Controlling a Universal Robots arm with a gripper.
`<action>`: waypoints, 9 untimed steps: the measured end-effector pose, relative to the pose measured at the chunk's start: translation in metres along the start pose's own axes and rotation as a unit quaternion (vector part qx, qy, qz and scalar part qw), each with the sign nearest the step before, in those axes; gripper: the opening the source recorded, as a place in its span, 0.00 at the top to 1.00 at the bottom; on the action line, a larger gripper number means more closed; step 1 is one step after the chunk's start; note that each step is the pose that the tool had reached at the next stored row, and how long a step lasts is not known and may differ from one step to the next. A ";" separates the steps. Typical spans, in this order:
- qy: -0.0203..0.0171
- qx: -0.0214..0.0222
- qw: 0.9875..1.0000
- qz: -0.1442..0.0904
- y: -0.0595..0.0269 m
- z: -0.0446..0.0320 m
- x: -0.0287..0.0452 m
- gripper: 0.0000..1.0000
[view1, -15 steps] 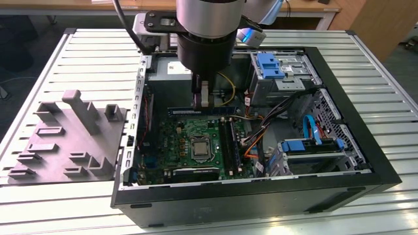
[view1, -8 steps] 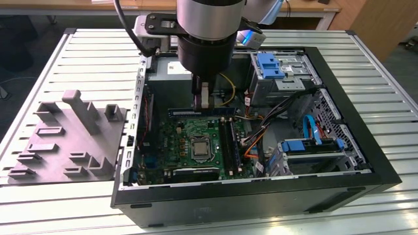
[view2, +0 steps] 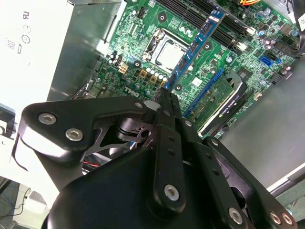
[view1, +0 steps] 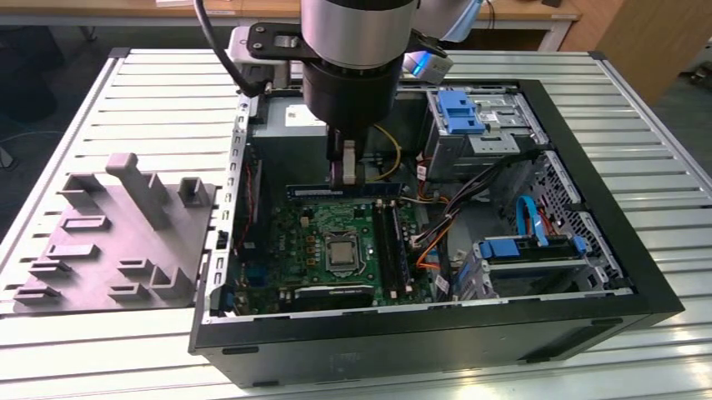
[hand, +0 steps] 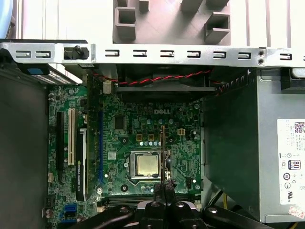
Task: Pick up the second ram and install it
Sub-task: 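Insert the second ram into the second slot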
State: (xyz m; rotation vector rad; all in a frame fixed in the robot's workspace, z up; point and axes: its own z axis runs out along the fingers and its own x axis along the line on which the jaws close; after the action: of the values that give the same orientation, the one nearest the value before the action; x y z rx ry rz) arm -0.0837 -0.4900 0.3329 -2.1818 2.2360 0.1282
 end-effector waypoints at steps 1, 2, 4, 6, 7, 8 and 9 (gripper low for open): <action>0.000 0.000 1.000 0.000 0.0000 0.0000 0.0000 0.89; 0.000 0.000 1.000 0.000 0.0000 0.0000 0.0000 0.89; 0.000 0.000 1.000 0.002 0.0000 0.0001 0.0000 0.89; -0.001 0.001 1.000 0.009 -0.0001 0.0002 0.0000 0.89; -0.001 0.001 1.000 0.013 -0.0001 0.0002 0.0000 0.89; -0.001 0.001 1.000 0.017 0.0000 0.0002 0.0000 0.89; -0.001 0.002 1.000 0.023 0.0000 0.0003 0.0000 0.89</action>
State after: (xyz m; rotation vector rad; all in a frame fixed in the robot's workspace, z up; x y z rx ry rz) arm -0.0837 -0.4899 0.3326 -2.1281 2.2845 0.1276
